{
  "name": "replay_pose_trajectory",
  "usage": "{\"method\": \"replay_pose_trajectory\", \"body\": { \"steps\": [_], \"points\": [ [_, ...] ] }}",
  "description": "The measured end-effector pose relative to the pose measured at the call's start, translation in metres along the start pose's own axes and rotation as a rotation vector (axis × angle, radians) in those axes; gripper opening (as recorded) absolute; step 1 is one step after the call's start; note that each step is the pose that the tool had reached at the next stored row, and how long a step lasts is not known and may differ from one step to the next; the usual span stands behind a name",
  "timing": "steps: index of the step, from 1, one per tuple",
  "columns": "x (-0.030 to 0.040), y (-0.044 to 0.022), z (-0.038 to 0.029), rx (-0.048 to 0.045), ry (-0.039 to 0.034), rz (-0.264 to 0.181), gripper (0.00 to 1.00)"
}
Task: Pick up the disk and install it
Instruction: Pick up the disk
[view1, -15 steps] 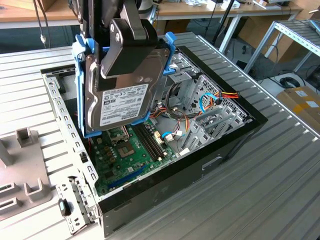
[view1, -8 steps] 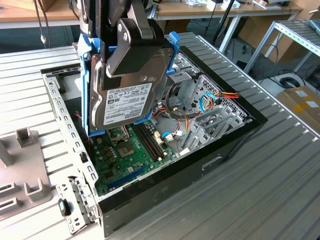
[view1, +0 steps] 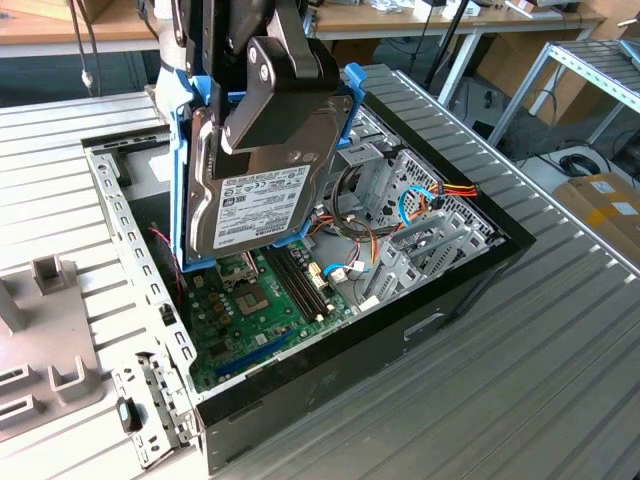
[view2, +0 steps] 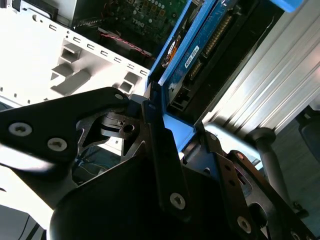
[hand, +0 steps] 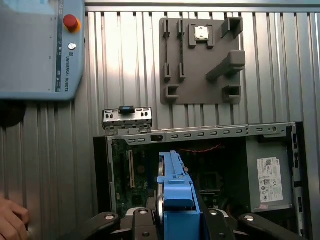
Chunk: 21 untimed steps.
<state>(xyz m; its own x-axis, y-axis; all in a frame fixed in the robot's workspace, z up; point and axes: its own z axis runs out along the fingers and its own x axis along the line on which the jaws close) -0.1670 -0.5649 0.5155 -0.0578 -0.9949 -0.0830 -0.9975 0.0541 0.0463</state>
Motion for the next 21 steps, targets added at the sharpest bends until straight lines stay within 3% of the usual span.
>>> {"method": "replay_pose_trajectory", "body": {
  "steps": [21],
  "points": [
    [0.0007, -0.0093, -0.0003, 0.0, 0.0001, 0.0, 0.37]
  ]
}}
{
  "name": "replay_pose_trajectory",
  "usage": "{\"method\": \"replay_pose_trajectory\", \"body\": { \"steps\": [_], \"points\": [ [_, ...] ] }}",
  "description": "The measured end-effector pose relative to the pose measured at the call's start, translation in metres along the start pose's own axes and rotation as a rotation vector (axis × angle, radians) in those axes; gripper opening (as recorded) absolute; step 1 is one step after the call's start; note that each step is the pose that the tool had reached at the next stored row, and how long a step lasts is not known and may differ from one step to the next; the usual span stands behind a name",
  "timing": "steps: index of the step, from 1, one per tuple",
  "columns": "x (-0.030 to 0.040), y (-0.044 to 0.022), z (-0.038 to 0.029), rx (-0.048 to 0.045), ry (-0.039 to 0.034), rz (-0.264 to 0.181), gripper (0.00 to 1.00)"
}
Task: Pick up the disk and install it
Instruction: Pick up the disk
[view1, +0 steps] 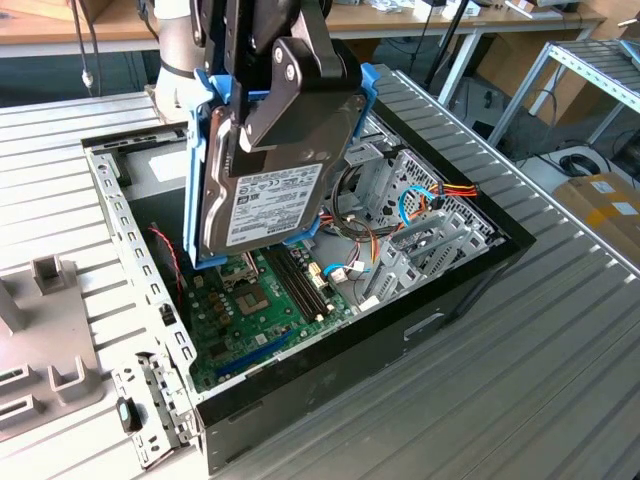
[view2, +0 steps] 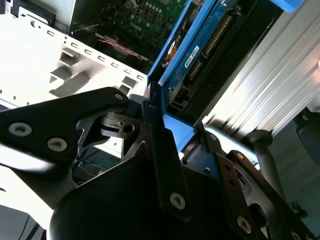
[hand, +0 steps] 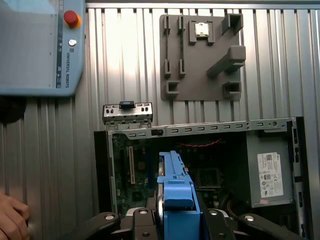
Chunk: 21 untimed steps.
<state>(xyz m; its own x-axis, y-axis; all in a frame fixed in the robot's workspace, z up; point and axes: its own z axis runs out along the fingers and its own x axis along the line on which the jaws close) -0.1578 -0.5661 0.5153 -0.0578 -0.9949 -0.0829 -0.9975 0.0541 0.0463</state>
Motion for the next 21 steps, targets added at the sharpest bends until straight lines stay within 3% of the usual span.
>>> {"method": "replay_pose_trajectory", "body": {
  "steps": [21],
  "points": [
    [0.0018, -0.0111, -0.0003, 0.0, 0.0, 0.0, 0.37]
  ]
}}
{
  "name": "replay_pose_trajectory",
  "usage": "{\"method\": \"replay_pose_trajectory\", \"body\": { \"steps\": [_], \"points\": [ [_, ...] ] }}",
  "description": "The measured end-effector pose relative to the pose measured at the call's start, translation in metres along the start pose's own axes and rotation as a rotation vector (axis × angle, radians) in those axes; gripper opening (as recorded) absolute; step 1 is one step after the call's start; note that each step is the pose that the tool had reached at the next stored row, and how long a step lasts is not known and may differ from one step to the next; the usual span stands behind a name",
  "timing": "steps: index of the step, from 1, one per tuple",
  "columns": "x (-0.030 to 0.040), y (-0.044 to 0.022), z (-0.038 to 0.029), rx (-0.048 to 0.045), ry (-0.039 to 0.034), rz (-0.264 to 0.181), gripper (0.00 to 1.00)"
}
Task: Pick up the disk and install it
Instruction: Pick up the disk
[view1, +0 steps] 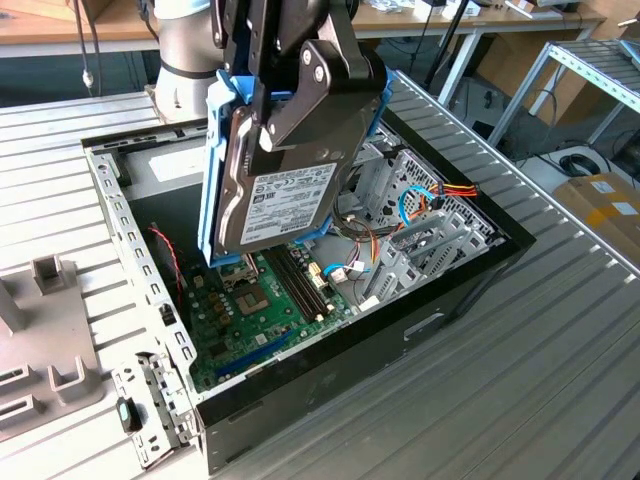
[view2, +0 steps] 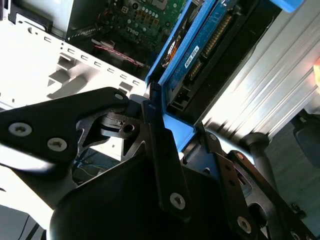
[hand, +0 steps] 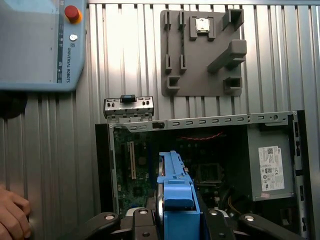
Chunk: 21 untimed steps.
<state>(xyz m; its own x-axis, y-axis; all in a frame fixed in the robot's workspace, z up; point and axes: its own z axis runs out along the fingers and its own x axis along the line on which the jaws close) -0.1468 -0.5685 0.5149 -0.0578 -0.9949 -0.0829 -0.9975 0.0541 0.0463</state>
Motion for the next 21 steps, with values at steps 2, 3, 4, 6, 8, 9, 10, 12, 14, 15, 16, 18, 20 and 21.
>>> {"method": "replay_pose_trajectory", "body": {
  "steps": [2, 3, 4, 6, 8, 9, 10, 12, 14, 15, 16, 18, 20, 21],
  "points": [
    [0.0002, -0.0012, 0.0, 0.0, 0.0, 0.0, 0.37],
    [0.0002, -0.0016, 0.0, -0.0001, 0.0, 0.0, 0.37],
    [0.0003, -0.0021, 0.0, 0.0, 0.0, 0.0, 0.37],
    [0.0004, -0.0033, 0.0, 0.0, 0.0, 0.0, 0.37],
    [0.0005, -0.0044, -0.0001, 0.0, 0.0, 0.0, 0.37],
    [0.0006, -0.0048, -0.0001, 0.0, 0.0, 0.0, 0.37],
    [0.0007, -0.0054, -0.0001, 0.0, 0.0, 0.0, 0.37],
    [0.0008, -0.0062, -0.0001, 0.0, 0.0, 0.0, 0.37],
    [0.0009, -0.007, -0.0001, 0.0, 0.0, 0.0, 0.37],
    [0.0009, -0.0074, -0.0002, 0.0, 0.0, 0.0, 0.37],
    [0.0011, -0.0084, -0.0002, 0.0, 0.0, 0.0, 0.37],
    [0.0013, -0.0095, -0.0002, -0.0001, 0.0001, 0.0, 0.37],
    [0.0015, -0.0104, -0.0003, -0.0001, 0.0001, 0.0, 0.37],
    [0.0015, -0.0109, -0.0003, -0.0001, 0.0001, 0.0, 0.37]
  ]
}}
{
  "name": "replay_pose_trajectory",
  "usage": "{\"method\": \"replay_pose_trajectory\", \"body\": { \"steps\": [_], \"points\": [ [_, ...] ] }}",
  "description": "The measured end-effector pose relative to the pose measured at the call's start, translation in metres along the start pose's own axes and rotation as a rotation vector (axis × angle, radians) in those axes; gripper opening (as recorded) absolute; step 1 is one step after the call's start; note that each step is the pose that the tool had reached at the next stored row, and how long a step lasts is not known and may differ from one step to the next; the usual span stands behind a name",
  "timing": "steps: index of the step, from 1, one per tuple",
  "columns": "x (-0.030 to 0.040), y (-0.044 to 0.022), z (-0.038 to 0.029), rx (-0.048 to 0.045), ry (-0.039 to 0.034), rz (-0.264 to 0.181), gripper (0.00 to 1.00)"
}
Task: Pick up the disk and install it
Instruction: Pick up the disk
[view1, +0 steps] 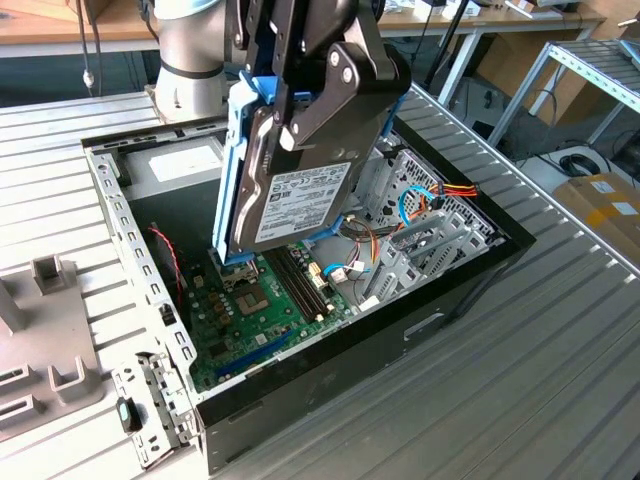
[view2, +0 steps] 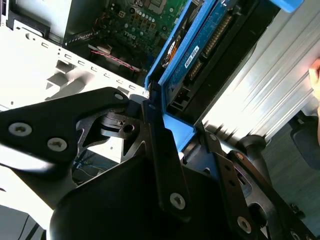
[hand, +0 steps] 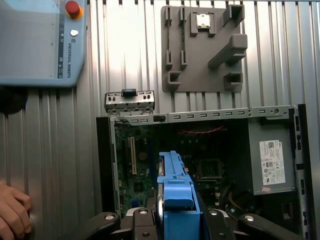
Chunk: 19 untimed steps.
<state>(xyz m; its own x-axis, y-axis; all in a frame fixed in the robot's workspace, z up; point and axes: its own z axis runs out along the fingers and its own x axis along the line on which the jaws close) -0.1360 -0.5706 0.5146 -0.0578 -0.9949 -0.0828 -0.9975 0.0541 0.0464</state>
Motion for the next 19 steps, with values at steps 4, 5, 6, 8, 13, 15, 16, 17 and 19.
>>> {"method": "replay_pose_trajectory", "body": {
  "steps": [4, 5, 6, 8, 13, 15, 16, 17, 19],
  "points": [
    [0.0004, -0.0016, 0.0, 0.0001, -0.0001, 0.0, 0.37],
    [0.0005, -0.0019, 0.0001, 0.0001, -0.0002, 0.0, 0.37],
    [0.0006, -0.0023, 0.0, 0.0, -0.0001, 0.0, 0.37],
    [0.0008, -0.0031, 0.0, 0.0, -0.0001, 0.0, 0.37],
    [0.0014, -0.005, -0.0001, 0.0001, -0.0001, 0.0, 0.37],
    [0.0017, -0.0058, -0.0001, 0.0, 0.0, 0.0, 0.37],
    [0.0019, -0.0063, -0.0001, 0.0, 0.0, 0.0, 0.37],
    [0.002, -0.0067, -0.0001, 0.0, 0.0, 0.0, 0.37],
    [0.0023, -0.0079, -0.0001, 0.0001, -0.0001, 0.0, 0.37]
  ]
}}
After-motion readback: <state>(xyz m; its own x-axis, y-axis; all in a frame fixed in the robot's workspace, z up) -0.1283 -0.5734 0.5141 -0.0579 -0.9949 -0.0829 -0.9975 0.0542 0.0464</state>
